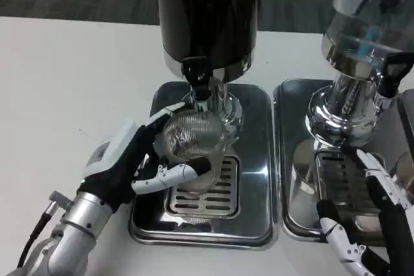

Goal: Grasp the cup under the faucet to collect the drink, then remove the cup.

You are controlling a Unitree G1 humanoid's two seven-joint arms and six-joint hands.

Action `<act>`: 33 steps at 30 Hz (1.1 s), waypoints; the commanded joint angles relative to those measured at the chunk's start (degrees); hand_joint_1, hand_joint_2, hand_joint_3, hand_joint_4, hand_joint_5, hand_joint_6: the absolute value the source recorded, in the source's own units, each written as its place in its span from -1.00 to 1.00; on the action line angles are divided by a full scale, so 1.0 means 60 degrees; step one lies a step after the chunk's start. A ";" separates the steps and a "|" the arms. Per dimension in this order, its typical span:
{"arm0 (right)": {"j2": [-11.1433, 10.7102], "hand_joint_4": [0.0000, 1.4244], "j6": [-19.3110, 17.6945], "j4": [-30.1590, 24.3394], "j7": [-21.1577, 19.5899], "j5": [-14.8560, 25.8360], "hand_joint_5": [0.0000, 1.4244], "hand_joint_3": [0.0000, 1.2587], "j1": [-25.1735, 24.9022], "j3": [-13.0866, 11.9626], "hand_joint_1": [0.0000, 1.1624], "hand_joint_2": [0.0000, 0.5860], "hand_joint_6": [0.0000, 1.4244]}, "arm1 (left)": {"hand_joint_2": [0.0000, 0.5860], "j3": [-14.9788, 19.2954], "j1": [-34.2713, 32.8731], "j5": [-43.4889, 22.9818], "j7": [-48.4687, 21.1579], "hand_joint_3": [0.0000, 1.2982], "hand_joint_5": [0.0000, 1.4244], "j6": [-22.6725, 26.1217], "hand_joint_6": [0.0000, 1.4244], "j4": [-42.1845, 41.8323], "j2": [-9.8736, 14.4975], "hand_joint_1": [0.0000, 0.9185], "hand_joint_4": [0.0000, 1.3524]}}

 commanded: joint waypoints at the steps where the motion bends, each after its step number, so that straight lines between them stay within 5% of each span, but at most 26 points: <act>1: -0.0012 -0.85 0.0008 0.0072 0.0088 0.0051 -0.79 -0.75 -0.0052 0.0025 -0.39 0.13 -0.73 | -0.98 -0.0207 0.0176 0.0168 -0.0413 -0.91 -0.92 0.0288 -0.55 -0.0272 0.0134 -0.71 -1.00; 11: 0.0032 -0.85 -0.0012 0.0172 0.0014 0.0032 -0.79 -0.75 -0.0114 0.0120 -0.38 0.12 -0.73 | -0.98 0.0050 0.0913 -0.0091 -0.0443 -1.00 -1.00 0.0050 -0.74 -0.1488 0.0586 -0.74 -1.00; 26: 0.0057 -0.85 -0.0011 0.0336 0.0088 0.0192 -0.78 -0.75 -0.0217 0.0171 -0.37 0.12 -0.72 | -0.96 0.1986 0.3736 -0.1920 -0.1453 -0.96 -1.00 -0.0189 -0.72 -0.4854 0.1655 -0.77 -1.00; 29: 0.0047 -0.85 -0.0011 0.0350 0.0104 0.0195 -0.78 -0.75 -0.0216 0.0175 -0.37 0.12 -0.72 | -0.91 0.2353 0.4186 -0.2631 -0.1931 -0.92 -0.93 -0.0229 -0.62 -0.5359 0.1764 -0.82 -1.00; 33: 0.0064 -0.85 -0.0046 0.0465 0.0132 0.0250 -0.78 -0.75 -0.0314 0.0213 -0.37 0.12 -0.72 | -0.67 0.2609 0.4356 -0.5437 -0.3838 -0.70 -0.77 -0.0094 -0.53 -0.5984 0.1947 -1.00 -0.82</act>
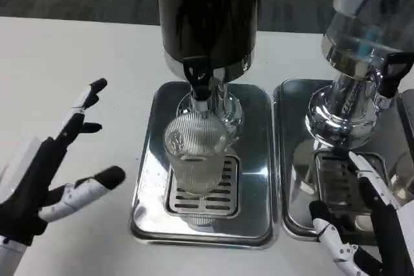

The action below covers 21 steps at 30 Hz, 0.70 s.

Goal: Grasp the cup under the faucet to collect the drink, then remove the cup.

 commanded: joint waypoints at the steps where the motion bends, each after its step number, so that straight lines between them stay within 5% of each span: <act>1: 0.0010 -0.85 -0.0042 0.0122 0.0054 0.0104 -0.78 -0.75 -0.0089 0.0039 -0.37 0.12 -0.72 | -0.65 0.0278 0.0037 -0.3000 -0.2115 -0.66 -0.76 0.0417 -0.52 -0.0756 0.0253 -1.00 -0.80; 6: 0.0062 -0.85 -0.0071 0.0266 -0.0011 0.0108 -0.78 -0.75 -0.0191 0.0103 -0.38 0.13 -0.72 | -0.61 0.0847 -0.0324 -0.6962 -0.5432 -0.56 -0.68 0.2848 -0.48 -0.1981 0.0331 -1.00 -0.69; 8: 0.0094 -0.85 -0.0085 0.0329 -0.0059 0.0104 -0.78 -0.75 -0.0201 0.0137 -0.38 0.14 -0.72 | -0.61 0.1140 -0.0496 -0.7747 -0.6350 -0.55 -0.67 0.3840 -0.48 -0.2317 0.0419 -1.00 -0.68; 17: 0.0232 -0.79 -0.0300 0.0559 -0.0235 0.0168 -0.81 -0.72 -0.0282 0.0219 -0.44 0.18 -0.84 | -0.69 0.2329 -0.1874 -0.9406 -0.9281 -0.63 -0.77 0.8629 -0.61 -0.2636 0.0870 -1.00 -0.80; 21: 0.0374 -0.77 -0.0420 0.0790 -0.0360 0.0231 -0.83 -0.69 -0.0295 0.0247 -0.46 0.19 -0.86 | -0.70 0.2555 -0.2712 -0.9246 -1.0222 -0.65 -0.79 0.9964 -0.63 -0.2013 0.0991 -1.00 -0.82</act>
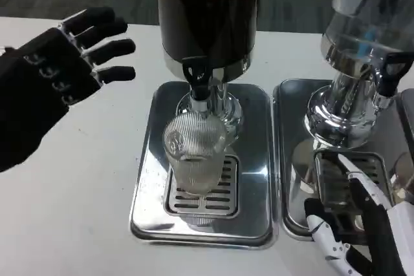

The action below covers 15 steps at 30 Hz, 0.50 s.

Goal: Grasp the cup under the faucet to collect the drink, then remove the cup.

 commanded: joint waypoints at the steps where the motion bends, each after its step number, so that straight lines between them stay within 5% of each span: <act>1: 0.0113 -0.77 -0.0251 0.0304 -0.0262 0.0137 -0.83 -0.69 -0.0033 0.0034 -0.47 0.19 -0.86 | -0.70 0.0194 -0.0765 0.0134 -0.0825 -0.65 -0.79 0.1061 -0.64 0.0650 0.0215 -1.00 -0.82; 15: 0.0416 -0.74 -0.0372 0.0673 -0.0600 0.0222 -0.83 -0.65 -0.0029 0.0143 -0.52 0.24 -0.89 | -0.67 0.0034 -0.1986 0.1501 -0.2115 -0.59 -0.76 0.1746 -0.64 0.1671 -0.0069 -1.00 -0.76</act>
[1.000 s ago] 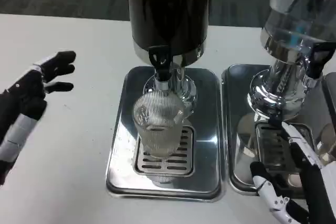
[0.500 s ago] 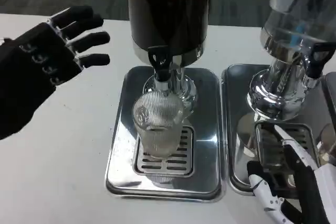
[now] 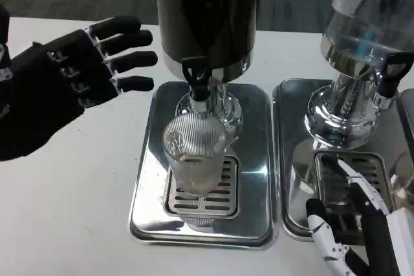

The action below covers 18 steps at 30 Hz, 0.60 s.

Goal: Grasp the cup under the faucet to collect the drink, then remove the cup.

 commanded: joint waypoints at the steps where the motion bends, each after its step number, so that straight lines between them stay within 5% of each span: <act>1: 0.0069 -0.74 -0.0183 0.0119 -0.0199 0.0081 -0.83 -0.65 0.0044 0.0000 -0.52 0.24 -0.89 | -0.67 -0.0093 -0.0419 0.0387 -0.0252 -0.59 -0.76 0.0134 -0.64 0.0245 -0.0209 -1.00 -0.76; 18: 0.0201 -0.72 -0.0258 0.0206 -0.0414 0.0246 -0.81 -0.64 0.0183 0.0018 -0.56 0.22 -0.89 | -0.70 -0.0032 -0.1116 0.1377 -0.0101 -0.51 -0.81 -0.0376 -0.69 0.0565 -0.0928 -1.00 -0.73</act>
